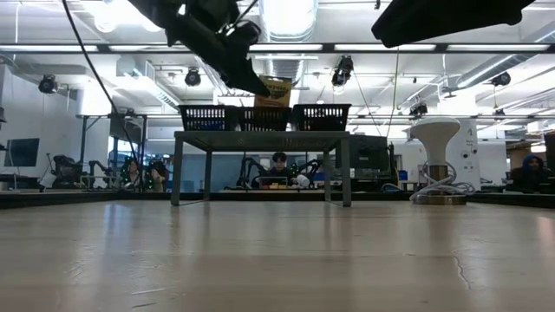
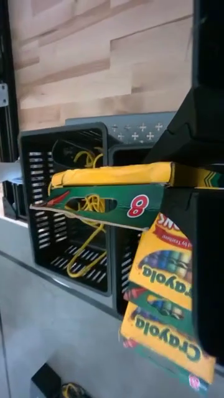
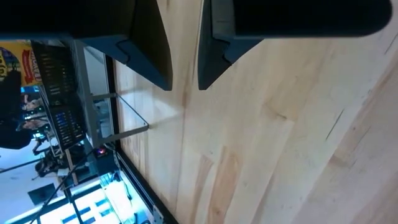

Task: Pick & Place Office Desk Supplies
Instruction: Put the yellow crayon box into the middle black basket on the shelf

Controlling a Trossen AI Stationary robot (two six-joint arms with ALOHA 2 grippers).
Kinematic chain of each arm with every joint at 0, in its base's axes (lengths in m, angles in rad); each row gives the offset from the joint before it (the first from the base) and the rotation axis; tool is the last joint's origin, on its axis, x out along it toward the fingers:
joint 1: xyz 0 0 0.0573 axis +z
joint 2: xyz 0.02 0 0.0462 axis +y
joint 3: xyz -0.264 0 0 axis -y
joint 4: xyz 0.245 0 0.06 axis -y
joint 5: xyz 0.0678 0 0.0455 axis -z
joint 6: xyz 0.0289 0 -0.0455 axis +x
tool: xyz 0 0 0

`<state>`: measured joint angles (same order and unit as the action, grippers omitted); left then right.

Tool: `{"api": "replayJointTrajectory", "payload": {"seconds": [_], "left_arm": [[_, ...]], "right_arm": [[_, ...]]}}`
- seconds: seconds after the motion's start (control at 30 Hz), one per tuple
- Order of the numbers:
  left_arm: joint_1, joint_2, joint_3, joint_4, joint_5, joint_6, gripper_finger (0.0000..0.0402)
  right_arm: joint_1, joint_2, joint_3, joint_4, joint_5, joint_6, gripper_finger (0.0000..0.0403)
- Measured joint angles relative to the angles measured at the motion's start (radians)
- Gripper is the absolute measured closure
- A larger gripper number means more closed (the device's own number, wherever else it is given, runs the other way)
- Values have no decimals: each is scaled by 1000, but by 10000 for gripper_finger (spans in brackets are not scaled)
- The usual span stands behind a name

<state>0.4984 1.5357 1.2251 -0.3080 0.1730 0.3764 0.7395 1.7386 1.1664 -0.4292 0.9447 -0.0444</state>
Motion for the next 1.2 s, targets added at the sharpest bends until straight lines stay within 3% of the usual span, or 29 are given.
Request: {"api": "replayJointTrajectory", "payload": {"seconds": [0.27,0.57,1.2], "left_arm": [[5,16,0,3,-28,15,368],[4,17,-2,-1,-147,55,368],[-45,18,-4,-7,-58,62,351]], "right_arm": [[0,0,0,2,-2,3,335],[0,0,-2,2,-2,11,331],[0,1,-4,1,-2,11,337]]}}
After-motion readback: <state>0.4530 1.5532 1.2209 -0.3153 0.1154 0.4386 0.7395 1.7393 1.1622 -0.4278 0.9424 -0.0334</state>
